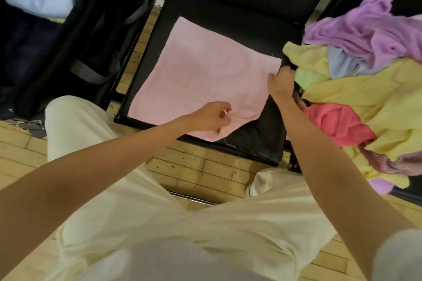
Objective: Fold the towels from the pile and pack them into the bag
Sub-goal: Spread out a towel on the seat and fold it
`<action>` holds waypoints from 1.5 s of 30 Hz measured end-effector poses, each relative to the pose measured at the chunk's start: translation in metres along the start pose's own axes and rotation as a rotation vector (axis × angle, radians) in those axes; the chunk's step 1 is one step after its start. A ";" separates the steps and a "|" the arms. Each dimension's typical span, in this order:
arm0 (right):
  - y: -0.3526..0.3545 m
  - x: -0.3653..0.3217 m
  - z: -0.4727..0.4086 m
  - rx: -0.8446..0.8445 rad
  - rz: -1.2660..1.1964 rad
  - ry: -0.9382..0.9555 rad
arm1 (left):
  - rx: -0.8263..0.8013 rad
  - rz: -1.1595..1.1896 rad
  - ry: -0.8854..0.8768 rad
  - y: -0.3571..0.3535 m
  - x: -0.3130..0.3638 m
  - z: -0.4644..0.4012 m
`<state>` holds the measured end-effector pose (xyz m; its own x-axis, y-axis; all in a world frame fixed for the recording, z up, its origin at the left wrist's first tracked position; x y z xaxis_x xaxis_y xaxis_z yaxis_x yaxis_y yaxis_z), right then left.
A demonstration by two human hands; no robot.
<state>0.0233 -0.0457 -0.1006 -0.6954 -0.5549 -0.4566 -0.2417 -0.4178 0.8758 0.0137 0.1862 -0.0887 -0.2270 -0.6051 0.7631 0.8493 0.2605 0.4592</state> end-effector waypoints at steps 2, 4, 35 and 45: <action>-0.002 -0.008 -0.015 0.024 0.152 -0.014 | -0.083 0.073 0.112 -0.003 -0.008 0.002; -0.006 -0.004 -0.022 0.026 0.211 -0.093 | -0.146 0.156 0.193 -0.007 -0.013 0.004; -0.108 -0.219 -0.001 -0.033 -0.739 -0.123 | 0.340 0.278 0.467 0.118 -0.141 0.116; -0.131 -0.220 0.036 -0.128 -0.642 -0.088 | 0.519 -0.407 0.354 0.131 -0.143 0.119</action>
<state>0.1833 0.1572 -0.1091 -0.4940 -0.1087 -0.8626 -0.5478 -0.7315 0.4059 0.1011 0.3960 -0.0832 -0.2342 -0.9126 0.3352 0.3770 0.2325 0.8965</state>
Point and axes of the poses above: each hand's wrist, its own z-axis away from the middle knuckle, its own y-axis out of the back of the hand, x = y × z, the point moved 7 cm from there along -z, towards the middle knuckle, and after that the axes turned 2 degrees about -z, right-handed, at the moved point
